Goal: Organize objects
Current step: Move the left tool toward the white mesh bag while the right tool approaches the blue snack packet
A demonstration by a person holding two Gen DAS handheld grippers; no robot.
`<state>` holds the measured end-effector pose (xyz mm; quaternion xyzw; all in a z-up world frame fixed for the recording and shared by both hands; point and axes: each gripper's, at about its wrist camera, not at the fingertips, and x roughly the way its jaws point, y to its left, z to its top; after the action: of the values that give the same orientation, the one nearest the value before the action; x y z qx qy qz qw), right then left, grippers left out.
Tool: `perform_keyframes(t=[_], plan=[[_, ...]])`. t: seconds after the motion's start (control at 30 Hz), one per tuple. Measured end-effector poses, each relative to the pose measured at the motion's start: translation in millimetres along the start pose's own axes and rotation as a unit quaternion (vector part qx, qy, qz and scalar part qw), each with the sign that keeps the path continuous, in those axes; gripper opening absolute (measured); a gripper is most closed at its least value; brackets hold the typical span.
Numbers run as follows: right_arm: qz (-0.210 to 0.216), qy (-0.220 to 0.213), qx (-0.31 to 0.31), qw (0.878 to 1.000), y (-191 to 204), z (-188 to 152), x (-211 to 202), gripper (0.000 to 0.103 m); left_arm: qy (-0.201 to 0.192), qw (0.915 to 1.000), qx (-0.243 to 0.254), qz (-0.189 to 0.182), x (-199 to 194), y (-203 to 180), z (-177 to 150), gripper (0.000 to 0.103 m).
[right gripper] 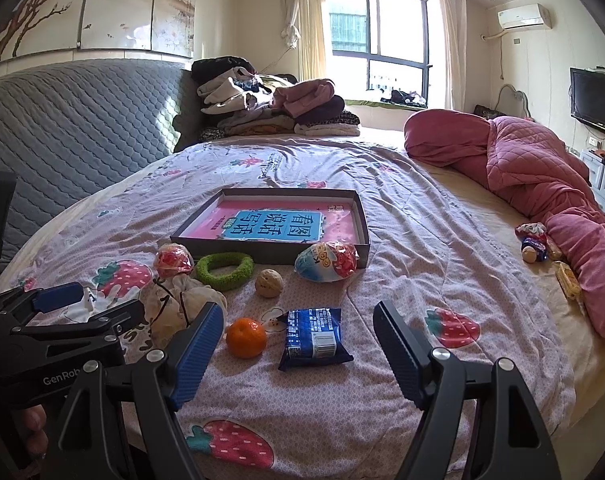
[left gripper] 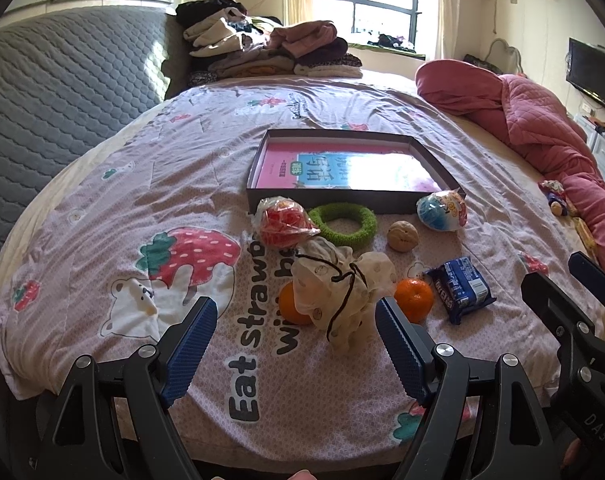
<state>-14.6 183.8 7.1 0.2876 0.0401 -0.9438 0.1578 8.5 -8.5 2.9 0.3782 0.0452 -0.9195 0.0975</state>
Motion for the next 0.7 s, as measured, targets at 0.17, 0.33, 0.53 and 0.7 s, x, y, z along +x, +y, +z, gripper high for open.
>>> perform_keyframes(t=[0.17,0.33,0.53,0.7], plan=[[0.001,0.01,0.0,1.0,-1,-4,6,0.077,0.012,0.9999,0.0,-0.006,7,5,-7,0.082],[0.002,0.018,-0.003,1.0,-2,-10,12,0.077,0.023,0.9995,-0.002,-0.023,11,10,-15,0.082],[0.003,0.034,-0.007,0.999,-5,-20,20,0.077,0.031,0.9982,-0.011,-0.051,15,14,-19,0.082],[0.002,0.045,0.0,0.999,-10,-26,28,0.077,0.035,0.997,-0.016,-0.067,20,15,-21,0.082]])
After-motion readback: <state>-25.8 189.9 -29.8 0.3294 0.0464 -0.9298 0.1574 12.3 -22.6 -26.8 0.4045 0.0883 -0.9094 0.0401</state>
